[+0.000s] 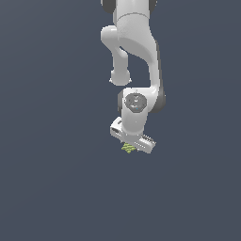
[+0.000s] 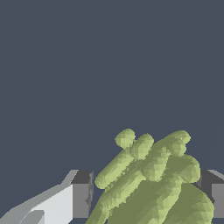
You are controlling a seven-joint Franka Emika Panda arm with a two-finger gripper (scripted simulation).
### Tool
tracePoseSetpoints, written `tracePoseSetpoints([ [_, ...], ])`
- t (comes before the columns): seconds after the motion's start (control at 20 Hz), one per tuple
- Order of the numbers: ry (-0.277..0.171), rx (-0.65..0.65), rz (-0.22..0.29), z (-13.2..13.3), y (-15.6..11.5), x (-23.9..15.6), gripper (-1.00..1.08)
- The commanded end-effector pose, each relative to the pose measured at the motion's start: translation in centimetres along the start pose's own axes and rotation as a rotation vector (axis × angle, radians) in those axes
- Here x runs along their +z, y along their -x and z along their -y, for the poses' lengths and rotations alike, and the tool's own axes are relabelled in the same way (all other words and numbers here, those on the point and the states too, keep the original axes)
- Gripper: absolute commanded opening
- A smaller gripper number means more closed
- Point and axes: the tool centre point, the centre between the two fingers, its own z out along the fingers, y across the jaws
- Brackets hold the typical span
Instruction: Pick up the object and move it to a goal position.
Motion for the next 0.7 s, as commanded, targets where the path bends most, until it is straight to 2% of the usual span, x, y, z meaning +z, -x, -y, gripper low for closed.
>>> tracePoseSetpoints([
  [0.0,-0.001,0.000,-0.001,-0.5,0.1,-1.4,-1.00],
  [0.3,-0.001,0.001,-0.001,-2.5,0.5,-6.3,-1.00],
  [0.65,-0.002,0.001,0.000,-5.4,1.2,-13.8,-1.00],
])
